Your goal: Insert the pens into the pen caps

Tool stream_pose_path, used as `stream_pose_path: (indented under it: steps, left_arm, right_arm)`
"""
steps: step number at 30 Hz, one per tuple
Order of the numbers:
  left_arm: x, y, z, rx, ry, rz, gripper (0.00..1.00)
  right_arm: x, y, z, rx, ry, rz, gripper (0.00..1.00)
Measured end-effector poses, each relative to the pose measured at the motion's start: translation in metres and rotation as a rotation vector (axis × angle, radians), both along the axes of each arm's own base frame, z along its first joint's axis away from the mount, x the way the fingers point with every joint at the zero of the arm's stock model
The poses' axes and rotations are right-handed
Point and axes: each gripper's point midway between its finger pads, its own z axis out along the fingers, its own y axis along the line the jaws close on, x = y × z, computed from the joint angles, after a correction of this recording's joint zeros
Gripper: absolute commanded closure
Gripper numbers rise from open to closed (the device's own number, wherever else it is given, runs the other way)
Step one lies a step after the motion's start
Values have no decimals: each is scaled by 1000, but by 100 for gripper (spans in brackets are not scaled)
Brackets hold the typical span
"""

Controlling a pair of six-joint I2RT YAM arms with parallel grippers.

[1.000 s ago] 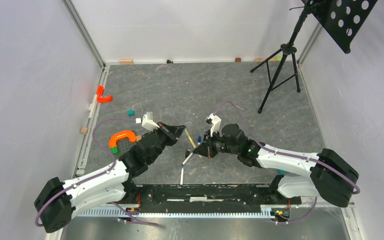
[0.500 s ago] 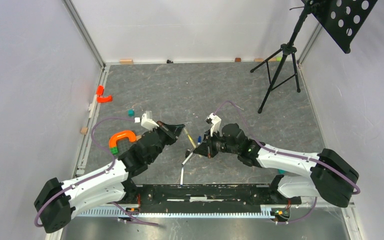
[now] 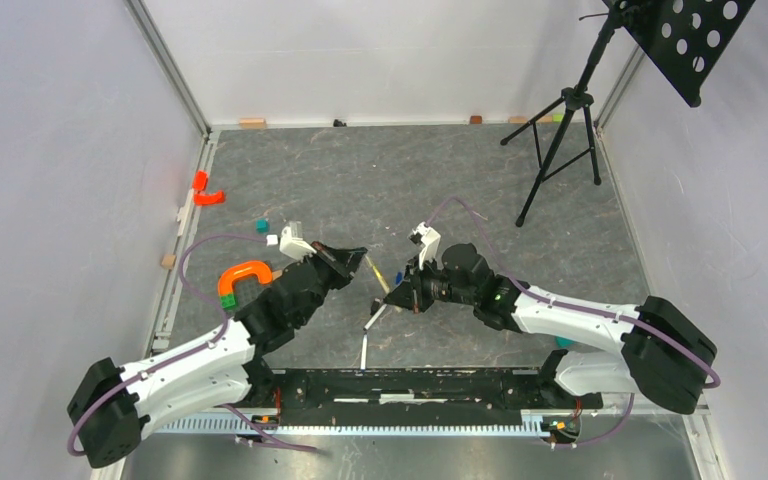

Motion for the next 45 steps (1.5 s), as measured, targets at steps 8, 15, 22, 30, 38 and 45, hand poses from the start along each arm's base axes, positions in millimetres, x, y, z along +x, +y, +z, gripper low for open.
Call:
stream_pose_path:
  steps: [8, 15, 22, 30, 38, 45]
  left_arm:
    - [0, -1, 9, -8, -14, -3, 98]
    - [0, -1, 8, -7, -13, -3, 98]
    - [0, -1, 8, -7, -13, -3, 98]
    - [0, -1, 10, -11, -15, -7, 98]
    - [-1, -3, 13, -22, -21, -20, 98]
    - [1, -5, 12, -23, -24, -22, 98]
  right_arm:
    - [0, 1, 1, 0, 0, 0, 100]
    - [2, 2, 5, 6, -6, 2, 100]
    - [1, 3, 5, 7, -7, 5, 100]
    - [5, 4, 10, 4, -29, 5, 100]
    - [12, 8, 16, -7, -46, -4, 100]
    - [21, 13, 17, -34, -53, -21, 100]
